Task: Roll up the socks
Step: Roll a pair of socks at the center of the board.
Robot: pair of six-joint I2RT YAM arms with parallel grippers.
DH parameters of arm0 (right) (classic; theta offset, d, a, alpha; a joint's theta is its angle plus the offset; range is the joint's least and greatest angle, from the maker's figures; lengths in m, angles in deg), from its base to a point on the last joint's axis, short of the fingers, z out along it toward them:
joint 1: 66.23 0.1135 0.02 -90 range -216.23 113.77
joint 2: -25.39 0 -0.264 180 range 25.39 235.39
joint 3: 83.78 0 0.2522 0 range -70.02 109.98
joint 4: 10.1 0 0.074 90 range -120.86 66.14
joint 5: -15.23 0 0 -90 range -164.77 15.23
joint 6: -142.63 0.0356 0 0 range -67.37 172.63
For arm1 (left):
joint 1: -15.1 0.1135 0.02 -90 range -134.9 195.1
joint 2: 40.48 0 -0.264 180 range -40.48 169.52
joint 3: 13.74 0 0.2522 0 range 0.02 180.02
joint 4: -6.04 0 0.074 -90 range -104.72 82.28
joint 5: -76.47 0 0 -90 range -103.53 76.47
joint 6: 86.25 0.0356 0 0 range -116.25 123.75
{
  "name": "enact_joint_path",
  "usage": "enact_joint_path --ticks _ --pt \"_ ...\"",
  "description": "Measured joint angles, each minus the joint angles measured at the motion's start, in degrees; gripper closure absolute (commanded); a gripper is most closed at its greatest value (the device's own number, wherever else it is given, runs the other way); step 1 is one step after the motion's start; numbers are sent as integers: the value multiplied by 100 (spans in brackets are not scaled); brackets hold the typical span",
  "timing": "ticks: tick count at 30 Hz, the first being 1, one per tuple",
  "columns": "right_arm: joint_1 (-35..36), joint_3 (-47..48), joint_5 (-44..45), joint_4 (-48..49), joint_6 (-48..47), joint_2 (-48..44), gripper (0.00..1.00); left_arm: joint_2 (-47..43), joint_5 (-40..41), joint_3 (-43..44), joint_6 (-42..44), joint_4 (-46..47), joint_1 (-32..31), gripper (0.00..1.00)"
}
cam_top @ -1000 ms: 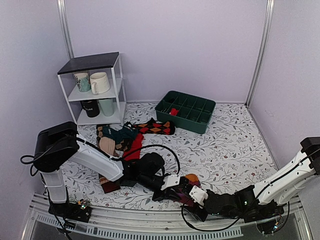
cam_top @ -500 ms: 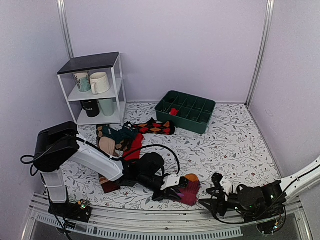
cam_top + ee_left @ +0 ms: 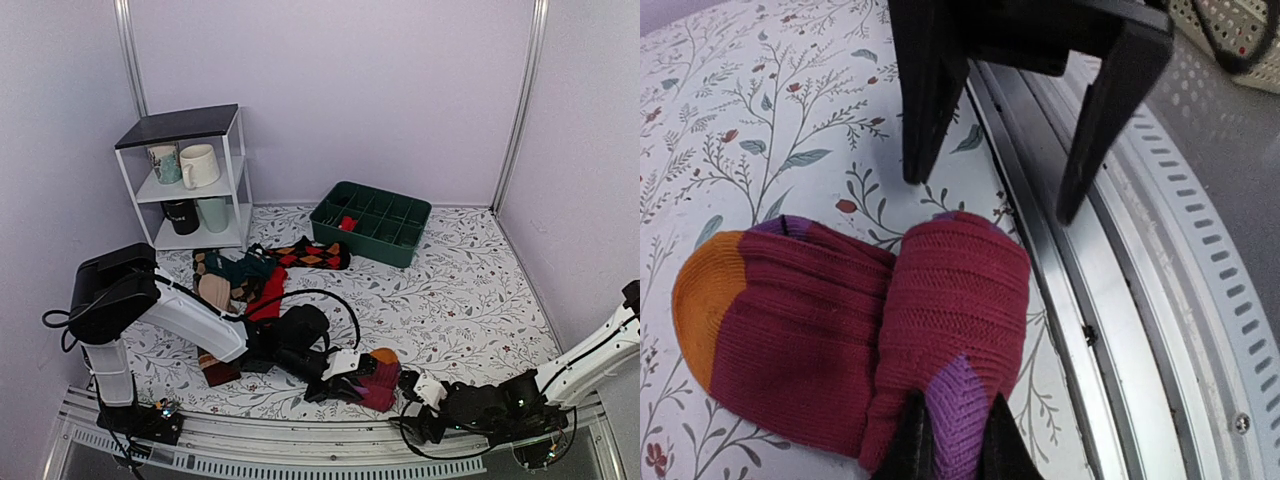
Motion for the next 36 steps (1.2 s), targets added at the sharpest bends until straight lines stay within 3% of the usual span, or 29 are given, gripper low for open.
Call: enact_joint_path --ticks 4,16,36 --pt "0 516 -107 136 -267 835 37 0 -9 0 2 2 0 100" --pt "0 540 -247 380 -1099 299 37 7 -20 -4 2 17 7 100" --pt "-352 750 -686 872 -1147 1399 40 35 -101 11 -2 26 37 100"
